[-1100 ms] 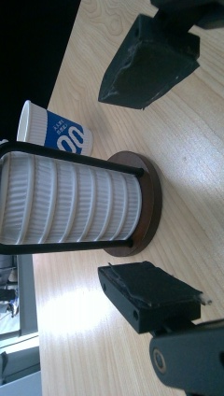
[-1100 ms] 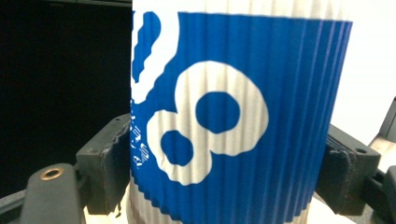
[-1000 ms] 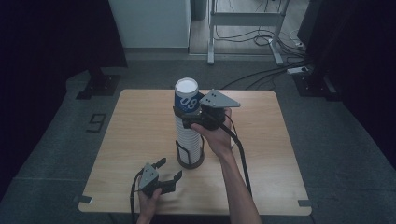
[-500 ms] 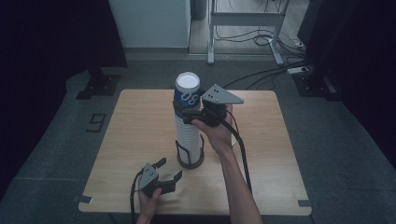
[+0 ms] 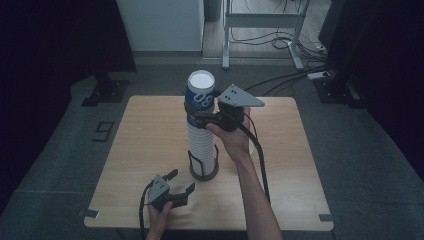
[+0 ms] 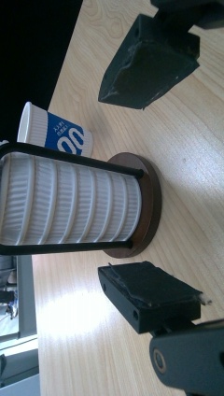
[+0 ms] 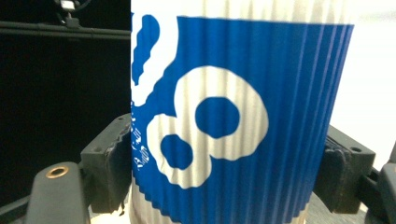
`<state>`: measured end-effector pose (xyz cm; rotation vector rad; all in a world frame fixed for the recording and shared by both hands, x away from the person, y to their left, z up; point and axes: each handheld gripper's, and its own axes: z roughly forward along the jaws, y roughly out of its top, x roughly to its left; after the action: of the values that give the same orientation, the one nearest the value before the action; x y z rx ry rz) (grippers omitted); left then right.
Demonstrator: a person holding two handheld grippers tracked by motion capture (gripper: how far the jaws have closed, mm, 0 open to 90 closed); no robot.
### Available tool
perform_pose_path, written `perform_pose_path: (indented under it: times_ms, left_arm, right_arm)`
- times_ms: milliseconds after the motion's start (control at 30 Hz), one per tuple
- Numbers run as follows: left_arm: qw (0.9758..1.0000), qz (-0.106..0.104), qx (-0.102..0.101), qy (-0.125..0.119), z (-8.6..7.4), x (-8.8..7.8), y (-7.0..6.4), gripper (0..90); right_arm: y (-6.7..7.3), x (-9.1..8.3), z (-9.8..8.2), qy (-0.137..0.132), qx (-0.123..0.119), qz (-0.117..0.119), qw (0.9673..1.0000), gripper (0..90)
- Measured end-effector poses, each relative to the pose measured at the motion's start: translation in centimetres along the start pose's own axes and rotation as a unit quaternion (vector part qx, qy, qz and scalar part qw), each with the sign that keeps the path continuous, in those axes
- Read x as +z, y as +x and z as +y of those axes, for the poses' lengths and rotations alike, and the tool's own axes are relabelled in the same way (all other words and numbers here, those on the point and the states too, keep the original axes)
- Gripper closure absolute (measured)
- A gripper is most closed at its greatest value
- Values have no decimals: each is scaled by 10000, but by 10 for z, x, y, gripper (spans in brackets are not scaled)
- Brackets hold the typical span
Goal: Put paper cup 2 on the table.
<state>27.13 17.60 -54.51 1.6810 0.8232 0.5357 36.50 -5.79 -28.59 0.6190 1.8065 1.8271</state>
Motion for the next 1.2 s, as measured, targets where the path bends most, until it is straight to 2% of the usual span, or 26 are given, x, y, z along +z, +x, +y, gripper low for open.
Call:
perform_pose_path:
  times_ms: [267,433,800,933,1200]
  left_arm:
    - [10000,-15,0,-9,0,0,0,146]
    - [10000,-9,12,-3,0,0,0,146]
    - [9999,-74,22,71,1,1,0,145]
    - [9999,-110,19,83,1,1,1,145]
    - [9999,-130,10,93,1,1,1,147]
  right_arm:
    - [1,1,10,-146,-29,-37,9999,192]
    - [0,-2,15,-342,137,-79,9993,195]
    - [-6,-25,22,-420,250,-248,9985,198]
    - [-8,-33,22,-319,251,-294,9987,200]
    - [-13,-55,18,-345,289,-563,9974,200]
